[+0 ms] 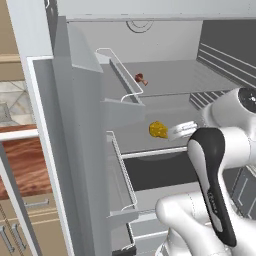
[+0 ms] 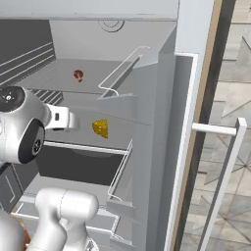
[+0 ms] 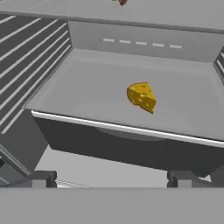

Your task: Take the cheese, steak, and mushroom from the fridge and place them on the plate on the dining counter to create an appetizer plate.

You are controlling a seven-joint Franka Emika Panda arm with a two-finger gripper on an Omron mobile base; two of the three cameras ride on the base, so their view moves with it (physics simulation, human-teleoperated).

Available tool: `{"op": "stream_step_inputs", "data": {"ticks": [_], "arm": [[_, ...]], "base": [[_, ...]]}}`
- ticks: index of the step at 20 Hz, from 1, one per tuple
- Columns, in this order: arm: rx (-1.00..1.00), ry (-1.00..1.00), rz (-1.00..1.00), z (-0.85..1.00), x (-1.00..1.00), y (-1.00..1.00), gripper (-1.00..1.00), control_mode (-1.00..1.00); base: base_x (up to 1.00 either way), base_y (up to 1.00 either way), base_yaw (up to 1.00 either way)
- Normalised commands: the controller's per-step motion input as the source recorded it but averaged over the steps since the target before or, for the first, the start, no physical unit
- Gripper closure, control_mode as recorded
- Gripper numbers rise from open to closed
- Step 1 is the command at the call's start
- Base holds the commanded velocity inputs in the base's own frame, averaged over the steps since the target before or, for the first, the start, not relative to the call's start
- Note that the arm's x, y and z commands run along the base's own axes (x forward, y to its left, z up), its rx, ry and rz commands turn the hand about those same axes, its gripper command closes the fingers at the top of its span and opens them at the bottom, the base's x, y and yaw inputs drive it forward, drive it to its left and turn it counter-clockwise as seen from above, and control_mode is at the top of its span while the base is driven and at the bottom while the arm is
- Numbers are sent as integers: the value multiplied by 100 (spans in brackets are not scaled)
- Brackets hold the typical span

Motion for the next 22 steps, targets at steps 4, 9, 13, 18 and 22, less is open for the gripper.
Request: {"op": "stream_step_inputs", "data": {"ticks": [4,9,13,18,22], "arm": [[0,-2,2,48,14,0,-100,-100],[0,0,0,38,24,3,-100,-100],[2,-1,0,4,58,9,-100,-100],[13,-3,0,1,71,1,-100,-100],[11,-3,0,7,66,1,-100,-100]], "base": [[0,0,0],[0,0,0],[0,0,0],[0,0,0],[0,0,0]]}}
